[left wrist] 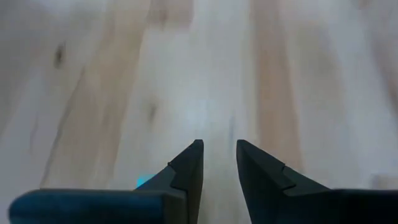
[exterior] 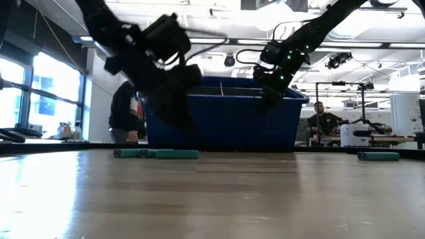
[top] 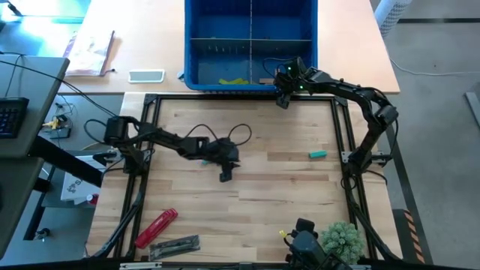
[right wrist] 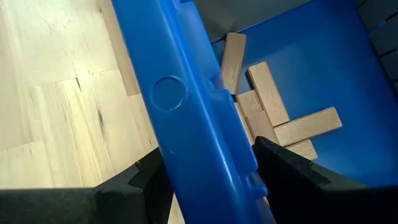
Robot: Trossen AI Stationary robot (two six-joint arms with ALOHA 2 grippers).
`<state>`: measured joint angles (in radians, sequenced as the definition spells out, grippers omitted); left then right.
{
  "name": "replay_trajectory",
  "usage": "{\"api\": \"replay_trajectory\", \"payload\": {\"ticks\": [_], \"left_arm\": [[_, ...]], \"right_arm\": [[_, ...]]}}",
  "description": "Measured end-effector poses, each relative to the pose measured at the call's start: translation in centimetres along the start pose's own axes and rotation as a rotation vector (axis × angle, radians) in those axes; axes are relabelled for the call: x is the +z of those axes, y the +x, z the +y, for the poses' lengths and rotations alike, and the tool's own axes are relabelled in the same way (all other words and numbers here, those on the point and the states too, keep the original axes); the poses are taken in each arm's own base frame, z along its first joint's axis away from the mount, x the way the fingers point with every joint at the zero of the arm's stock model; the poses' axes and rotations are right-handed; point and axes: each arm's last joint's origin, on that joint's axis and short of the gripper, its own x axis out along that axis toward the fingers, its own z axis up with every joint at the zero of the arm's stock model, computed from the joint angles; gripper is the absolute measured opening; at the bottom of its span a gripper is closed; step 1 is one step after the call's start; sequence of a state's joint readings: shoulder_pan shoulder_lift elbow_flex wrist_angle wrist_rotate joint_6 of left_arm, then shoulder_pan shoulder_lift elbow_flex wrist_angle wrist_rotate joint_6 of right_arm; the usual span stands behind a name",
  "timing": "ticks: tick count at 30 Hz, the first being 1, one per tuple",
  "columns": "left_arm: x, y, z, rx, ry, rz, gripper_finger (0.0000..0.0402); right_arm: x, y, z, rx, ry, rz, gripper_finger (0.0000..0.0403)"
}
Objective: Sort blocks
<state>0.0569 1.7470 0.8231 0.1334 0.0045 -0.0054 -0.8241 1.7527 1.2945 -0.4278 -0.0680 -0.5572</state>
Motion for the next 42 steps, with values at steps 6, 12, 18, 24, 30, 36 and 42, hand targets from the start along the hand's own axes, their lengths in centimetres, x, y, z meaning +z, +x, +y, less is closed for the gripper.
{"api": "replay_trajectory", "payload": {"ticks": [6, 12, 18, 24, 30, 36, 42], "left_arm": [[-1.8, 0.2, 0.2, 0.055, -0.089, -0.012, 0.0113], [-1.7, 0.2, 0.3, 0.094, -0.033, -0.023, 0.0151], [-2.3, -0.6, 0.6, 0.125, -0.008, 0.077, 0.0159], [-2.1, -0.7, 1.3, 0.139, -0.040, 0.061, 0.0159], [-1.0, -2.8, 1.4, 0.146, -0.115, 0.018, 0.0159], [-1.6, -3.1, 1.9, 0.185, -0.178, 0.082, 0.0178], [-2.3, -1.6, 1.8, 0.201, -0.159, 0.102, 0.0208]], "right_arm": [[0.0, 0.0, 0.0, 0.000, 0.000, 0.000, 0.0194], [0.0, 0.0, 0.0, 0.000, 0.000, 0.000, 0.0194], [0.0, 0.0, 0.0, 0.000, 0.000, 0.000, 0.0194], [0.0, 0.0, 0.0, 0.000, 0.000, 0.001, 0.0194], [0.0, 0.0, 0.0, 0.000, 0.000, 0.001, 0.0194], [0.0, 0.0, 0.0, 0.000, 0.000, 0.000, 0.0194], [0.0, 0.0, 0.0, 0.000, 0.000, 0.001, 0.0194]]}}
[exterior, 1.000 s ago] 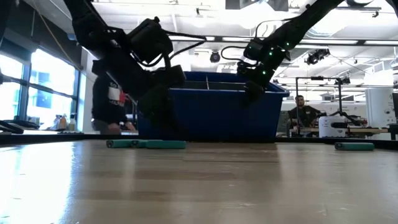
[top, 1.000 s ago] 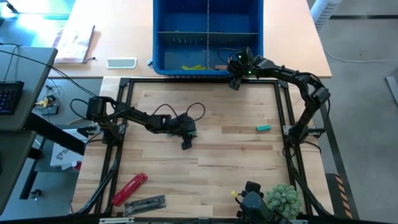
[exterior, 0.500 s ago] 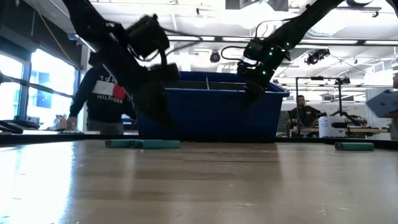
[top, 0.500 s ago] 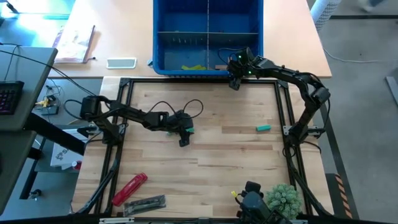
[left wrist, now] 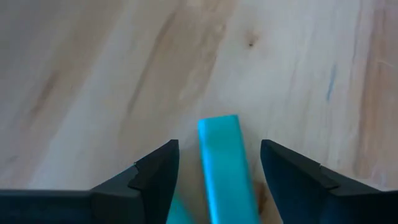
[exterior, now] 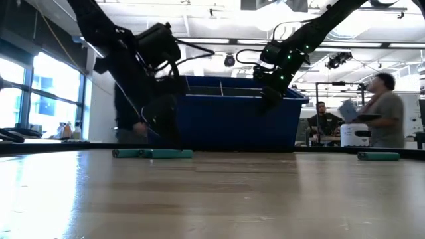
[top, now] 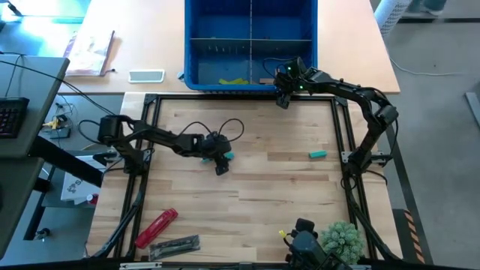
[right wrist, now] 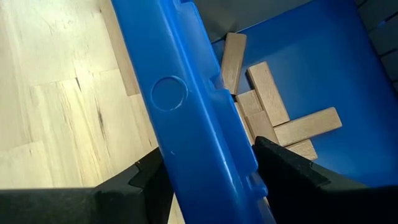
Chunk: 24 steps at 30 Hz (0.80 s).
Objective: Sort blocks
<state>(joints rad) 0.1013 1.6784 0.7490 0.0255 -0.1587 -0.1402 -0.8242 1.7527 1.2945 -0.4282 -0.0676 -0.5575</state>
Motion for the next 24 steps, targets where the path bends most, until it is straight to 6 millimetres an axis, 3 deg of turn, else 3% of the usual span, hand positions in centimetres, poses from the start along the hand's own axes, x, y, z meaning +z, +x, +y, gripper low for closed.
{"api": "replay_trajectory", "payload": {"ticks": [11, 14, 20, 24], "left_arm": [[-1.5, 2.4, -0.2, -0.022, 0.032, 0.095, 0.0207], [-1.6, 2.6, -0.2, -0.041, 0.049, 0.101, 0.0175], [-1.6, 2.7, 0.1, -0.054, 0.037, 0.105, 0.0064], [-1.6, 2.8, 0.3, -0.054, 0.052, 0.103, 0.0063]], "right_arm": [[0.0, 0.0, 0.0, 0.000, 0.000, 0.000, 0.0194], [0.0, 0.0, 0.0, 0.000, 0.000, 0.000, 0.0194], [0.0, 0.0, 0.0, 0.000, 0.000, 0.000, 0.0194], [0.0, 0.0, 0.0, 0.000, 0.000, 0.000, 0.0194]]}}
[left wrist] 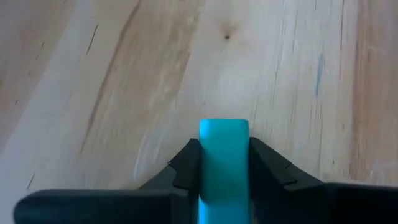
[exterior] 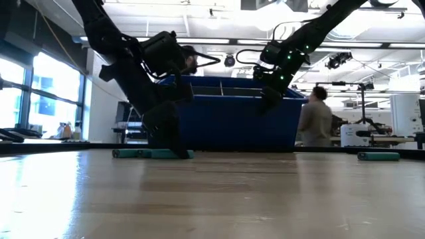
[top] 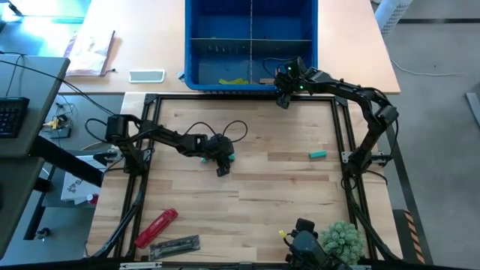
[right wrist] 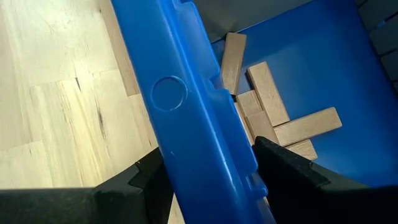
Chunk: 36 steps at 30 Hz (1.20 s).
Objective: Sort blocks
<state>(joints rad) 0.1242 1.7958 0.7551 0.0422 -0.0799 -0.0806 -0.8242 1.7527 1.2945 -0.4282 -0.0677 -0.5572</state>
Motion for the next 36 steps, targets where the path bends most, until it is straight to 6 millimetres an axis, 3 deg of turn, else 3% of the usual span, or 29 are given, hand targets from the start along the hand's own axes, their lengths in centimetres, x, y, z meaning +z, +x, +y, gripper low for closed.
{"api": "replay_trajectory", "payload": {"ticks": [4, 9, 17, 21, 27, 36], "left_arm": [[0.2, -0.1, 0.0, -0.003, 0.012, -0.024, 0.0063], [2.0, -1.8, 0.0, -0.006, 0.104, -0.075, 0.0063], [7.5, -6.2, 2.2, 0.100, 0.147, -0.305, 0.0063], [10.8, -9.2, 4.8, 0.197, 0.162, -0.430, 0.0063], [13.9, -12.5, 9.9, 0.322, 0.121, -0.509, 0.0063], [15.1, -17.5, 18.8, 0.687, 0.038, -0.624, 0.0063]], "right_arm": [[0.0, 0.0, 0.0, 0.000, 0.000, 0.000, 0.0194], [0.0, 0.0, 0.0, 0.000, 0.000, 0.000, 0.0194], [0.0, 0.0, 0.0, 0.000, 0.000, 0.000, 0.0194], [0.0, 0.0, 0.0, 0.000, 0.000, 0.000, 0.0194], [0.0, 0.0, 0.0, 0.000, 0.000, 0.000, 0.0194], [0.0, 0.0, 0.0, 0.000, -0.001, 0.000, 0.0194]]}}
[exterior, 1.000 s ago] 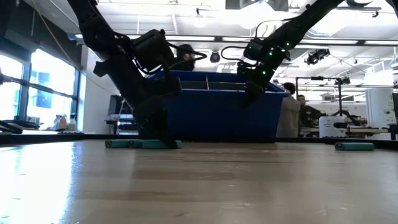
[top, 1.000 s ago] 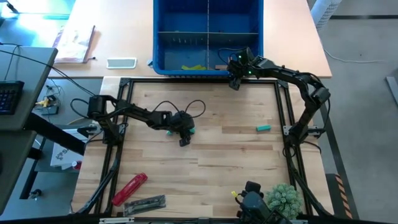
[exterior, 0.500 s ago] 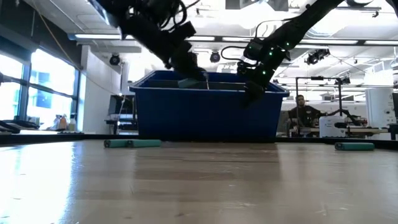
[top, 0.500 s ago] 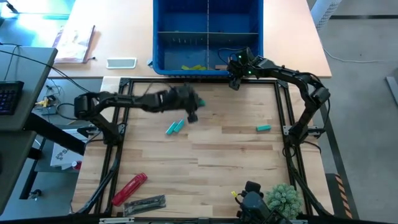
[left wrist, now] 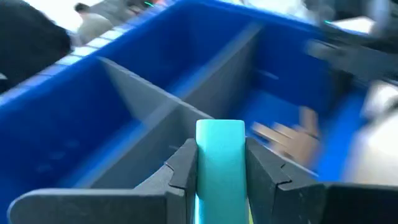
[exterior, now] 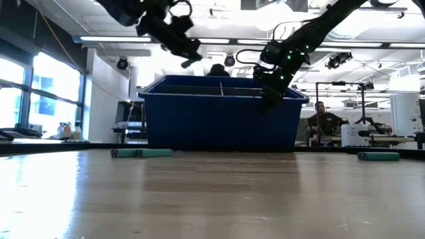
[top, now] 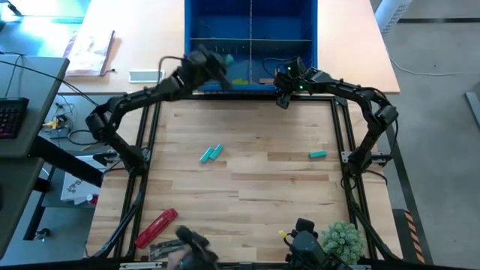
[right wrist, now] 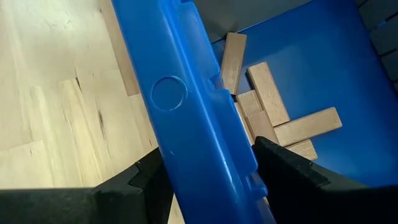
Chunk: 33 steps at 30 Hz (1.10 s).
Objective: Sort blocks
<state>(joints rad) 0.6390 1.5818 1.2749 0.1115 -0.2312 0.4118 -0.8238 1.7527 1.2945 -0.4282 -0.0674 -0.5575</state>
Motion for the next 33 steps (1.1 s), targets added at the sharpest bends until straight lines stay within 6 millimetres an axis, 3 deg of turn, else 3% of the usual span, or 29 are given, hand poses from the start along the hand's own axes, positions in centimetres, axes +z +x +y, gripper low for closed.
{"api": "replay_trajectory", "payload": {"ticks": [8, 15, 25, 33], "left_arm": [[-1.0, 1.5, 6.6, 0.138, -0.099, -0.215, 0.0063], [-0.4, 4.7, 11.2, 0.270, -0.109, -0.332, 0.0063], [-2.2, 10.2, 14.0, 0.295, -0.091, -0.305, 0.0063], [-4.2, 12.8, 15.1, 0.324, -0.090, -0.301, 0.0063]], "right_arm": [[0.0, 0.0, 0.0, 0.000, 0.000, 0.000, 0.0194], [0.0, 0.0, 0.0, 0.000, 0.000, 0.000, 0.0194], [0.0, 0.0, 0.0, 0.000, 0.000, 0.000, 0.0194], [0.0, 0.0, 0.0, 0.000, 0.000, 0.000, 0.0194]]}}
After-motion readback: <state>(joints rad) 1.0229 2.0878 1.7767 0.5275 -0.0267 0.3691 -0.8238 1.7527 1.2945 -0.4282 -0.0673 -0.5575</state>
